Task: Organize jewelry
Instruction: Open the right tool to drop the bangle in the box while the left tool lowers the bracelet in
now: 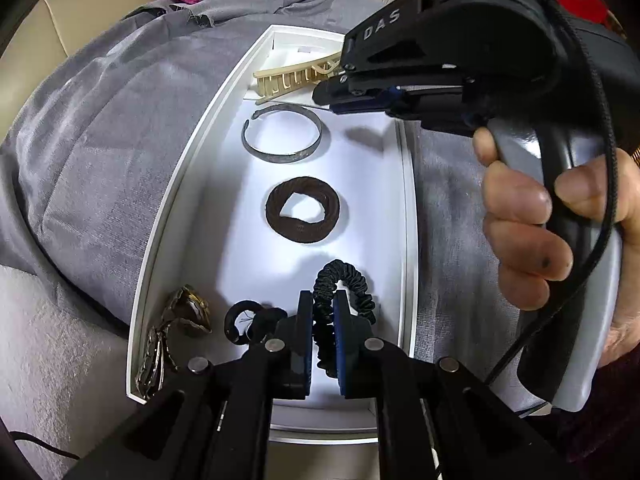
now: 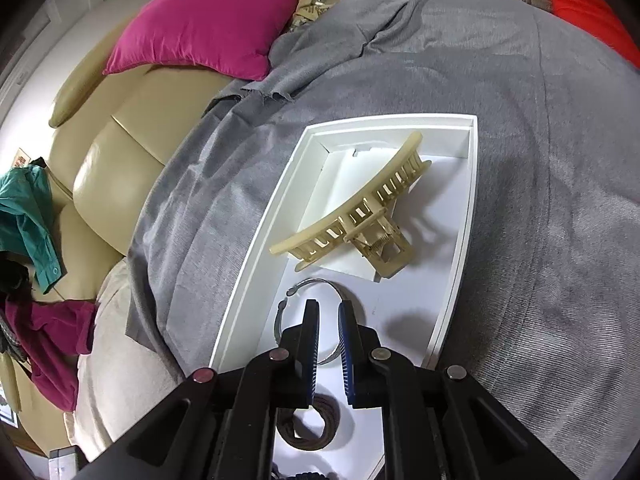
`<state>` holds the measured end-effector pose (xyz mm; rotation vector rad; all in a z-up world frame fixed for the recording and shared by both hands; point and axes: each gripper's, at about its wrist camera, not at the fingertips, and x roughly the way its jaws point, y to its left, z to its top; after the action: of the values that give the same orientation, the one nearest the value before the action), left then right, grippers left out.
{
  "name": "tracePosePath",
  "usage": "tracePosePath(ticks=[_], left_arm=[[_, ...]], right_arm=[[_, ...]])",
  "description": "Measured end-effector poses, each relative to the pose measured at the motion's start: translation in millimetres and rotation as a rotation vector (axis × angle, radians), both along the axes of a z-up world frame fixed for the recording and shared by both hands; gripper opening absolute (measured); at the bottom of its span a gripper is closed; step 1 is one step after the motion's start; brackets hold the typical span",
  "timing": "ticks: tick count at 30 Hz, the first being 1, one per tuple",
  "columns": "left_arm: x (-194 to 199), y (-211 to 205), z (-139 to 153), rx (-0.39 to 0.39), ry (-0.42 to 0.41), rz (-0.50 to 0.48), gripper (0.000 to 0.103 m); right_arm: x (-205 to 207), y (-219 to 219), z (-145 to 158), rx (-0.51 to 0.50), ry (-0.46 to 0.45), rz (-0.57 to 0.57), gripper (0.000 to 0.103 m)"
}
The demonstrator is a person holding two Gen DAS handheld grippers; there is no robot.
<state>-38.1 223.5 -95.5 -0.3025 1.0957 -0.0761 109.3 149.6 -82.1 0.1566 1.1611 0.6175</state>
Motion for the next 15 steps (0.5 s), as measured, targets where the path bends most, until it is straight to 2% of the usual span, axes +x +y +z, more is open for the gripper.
tracePosePath(ticks=[3, 5, 7, 10, 15], left_arm=[[0, -1, -1, -0.002, 0.002, 0.000, 0.011], [1, -3, 0, 0.000, -0.003, -0.001, 0.019], [1, -2, 2, -0.008, -0.013, 0.002, 0.034], [-1, 1, 9, 0.004, -0.048, 0.008, 0.043], [-2, 0, 15, 0.011, -0.079, 0.008, 0.046]], right_arm=[[-1, -4, 5, 0.014, -0.011, -0.002, 0.012], [-3, -7, 9, 0.021, -0.022, -0.007, 0.012], [-6, -11, 13, 0.027, -0.033, -0.011, 0.012], [-9, -20, 19, 0.035, -0.049, -0.023, 0.012], [-14, -42, 25, 0.059, -0.056, -0.059, 0.012]])
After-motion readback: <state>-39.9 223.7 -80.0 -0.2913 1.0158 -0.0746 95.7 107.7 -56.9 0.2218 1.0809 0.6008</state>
